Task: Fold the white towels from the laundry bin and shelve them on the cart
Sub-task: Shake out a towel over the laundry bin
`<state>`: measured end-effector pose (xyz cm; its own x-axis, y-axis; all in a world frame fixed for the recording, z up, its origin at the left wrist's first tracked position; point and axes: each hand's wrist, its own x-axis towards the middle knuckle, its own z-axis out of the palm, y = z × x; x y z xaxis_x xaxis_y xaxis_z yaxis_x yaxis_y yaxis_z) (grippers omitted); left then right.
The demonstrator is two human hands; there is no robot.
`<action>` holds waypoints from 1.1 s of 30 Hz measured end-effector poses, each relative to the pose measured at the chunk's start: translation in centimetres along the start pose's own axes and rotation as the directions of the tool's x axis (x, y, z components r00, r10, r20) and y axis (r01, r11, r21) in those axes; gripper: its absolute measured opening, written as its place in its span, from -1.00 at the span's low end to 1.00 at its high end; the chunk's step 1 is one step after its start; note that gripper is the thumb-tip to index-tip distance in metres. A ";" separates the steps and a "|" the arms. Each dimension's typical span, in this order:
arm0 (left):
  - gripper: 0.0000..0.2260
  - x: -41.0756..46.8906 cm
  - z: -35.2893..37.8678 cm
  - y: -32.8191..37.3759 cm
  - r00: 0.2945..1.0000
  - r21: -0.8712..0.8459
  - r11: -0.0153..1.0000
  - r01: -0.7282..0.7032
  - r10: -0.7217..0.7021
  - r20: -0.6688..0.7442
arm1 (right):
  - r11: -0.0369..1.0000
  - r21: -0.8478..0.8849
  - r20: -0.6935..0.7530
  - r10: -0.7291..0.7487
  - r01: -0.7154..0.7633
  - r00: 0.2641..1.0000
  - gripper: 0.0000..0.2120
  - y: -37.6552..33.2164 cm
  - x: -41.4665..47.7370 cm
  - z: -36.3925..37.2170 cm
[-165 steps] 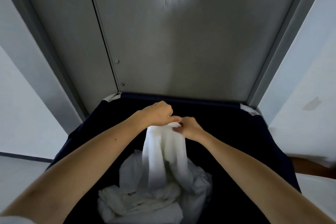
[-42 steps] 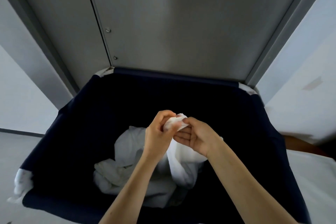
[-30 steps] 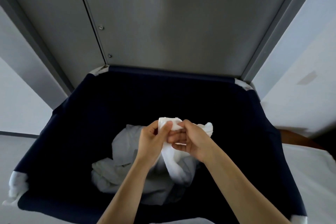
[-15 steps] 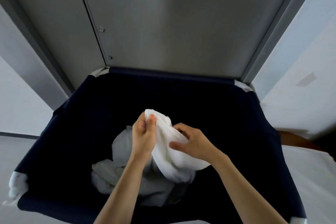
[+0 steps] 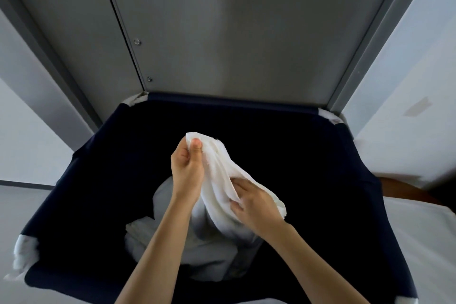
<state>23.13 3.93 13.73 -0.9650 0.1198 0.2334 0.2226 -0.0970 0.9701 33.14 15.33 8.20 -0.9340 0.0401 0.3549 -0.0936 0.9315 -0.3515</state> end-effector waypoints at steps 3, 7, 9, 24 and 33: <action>-0.73 1.3 -0.3 0.1 0.999 -0.060 0.997 0.039 -0.040 -0.004 | 0.984 -0.163 0.353 0.129 -0.075 0.927 -0.55 1.7 0.5 -0.8; -0.68 4.3 -0.7 0.0 0.996 -0.041 0.996 0.082 -0.083 -0.023 | 0.900 -0.256 0.627 0.432 -0.353 0.648 -0.50 5.3 1.4 -2.4; -0.66 6.0 -0.7 -0.1 0.993 -0.054 0.993 0.109 -0.112 -0.044 | 0.884 -0.252 0.616 0.461 -0.394 0.639 -0.52 7.3 2.2 -3.5; -0.75 15.9 0.3 6.4 0.989 0.527 0.837 -0.144 0.126 0.071 | 0.701 -0.701 0.248 0.412 -0.131 0.877 -0.57 12.9 9.7 -15.7; -0.74 20.0 -0.3 9.6 0.928 0.705 0.603 -0.373 0.236 0.289 | 0.857 -0.379 -0.058 0.355 -0.350 0.933 -0.71 12.7 15.7 -23.8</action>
<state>5.89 5.15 27.67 -0.8026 0.3738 0.4648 0.5921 0.5936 0.5450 25.51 36.42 29.88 -0.8847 0.3892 0.2568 0.3771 0.9211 -0.0969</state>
